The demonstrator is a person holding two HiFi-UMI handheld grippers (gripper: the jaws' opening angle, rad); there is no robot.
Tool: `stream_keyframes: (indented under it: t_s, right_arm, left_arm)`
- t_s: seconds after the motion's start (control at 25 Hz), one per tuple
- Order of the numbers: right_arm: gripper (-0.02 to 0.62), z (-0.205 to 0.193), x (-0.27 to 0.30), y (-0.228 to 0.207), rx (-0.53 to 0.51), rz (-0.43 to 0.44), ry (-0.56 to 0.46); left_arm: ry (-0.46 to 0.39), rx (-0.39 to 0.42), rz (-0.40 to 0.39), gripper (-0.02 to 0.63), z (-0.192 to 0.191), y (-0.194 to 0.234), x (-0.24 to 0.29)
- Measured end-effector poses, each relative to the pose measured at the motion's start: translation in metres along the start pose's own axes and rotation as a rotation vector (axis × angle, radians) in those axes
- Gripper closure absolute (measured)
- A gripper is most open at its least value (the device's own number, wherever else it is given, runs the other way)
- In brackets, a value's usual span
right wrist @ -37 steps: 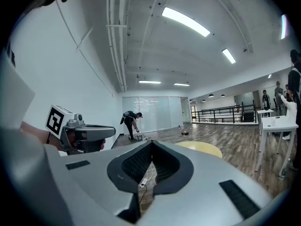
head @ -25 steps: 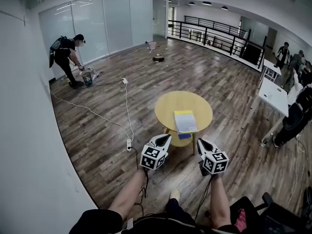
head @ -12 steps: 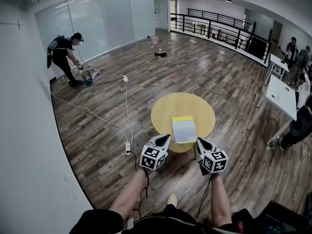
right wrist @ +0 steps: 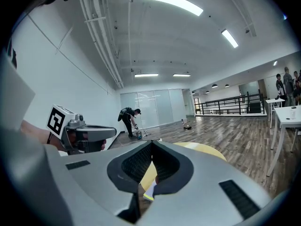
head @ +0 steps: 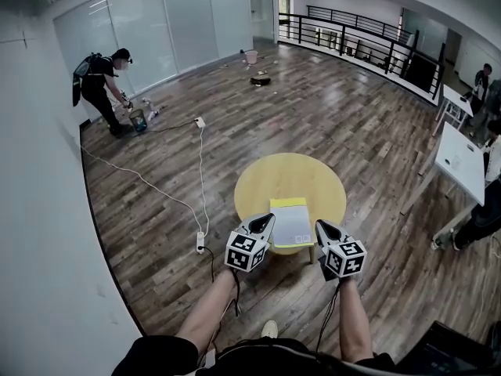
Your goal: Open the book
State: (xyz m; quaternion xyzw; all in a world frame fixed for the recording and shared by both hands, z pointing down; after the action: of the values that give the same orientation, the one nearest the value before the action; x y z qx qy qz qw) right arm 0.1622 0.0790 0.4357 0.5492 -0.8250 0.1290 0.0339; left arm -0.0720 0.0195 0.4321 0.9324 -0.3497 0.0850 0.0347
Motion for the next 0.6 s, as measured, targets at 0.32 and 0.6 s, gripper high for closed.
stream_keyframes:
  t_s: [0.32,0.6]
  right_arm:
    - [0.591,-0.004,0.026,-0.036,0.022,0.006,0.017]
    - [0.591,-0.003,0.046,-0.050,0.045,0.026,0.014]
  left_arm:
    - [0.028,-0.008,0.010,0.607,-0.007,0.013,0.037]
    - [0.042,-0.009,0.032,0.607,-0.008,0.024,0.051]
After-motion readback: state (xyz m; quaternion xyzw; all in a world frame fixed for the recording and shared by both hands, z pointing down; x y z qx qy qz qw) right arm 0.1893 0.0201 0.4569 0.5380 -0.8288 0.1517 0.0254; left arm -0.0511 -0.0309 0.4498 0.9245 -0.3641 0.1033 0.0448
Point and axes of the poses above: the fingertips, and each gripper's own axes: x forward along the fingers, y to its left, z out of its top, the point moved 9 cm from there along -x, backward along the fingers, and after that the axes turned 2 degrees about x, right-handed, at the moved point
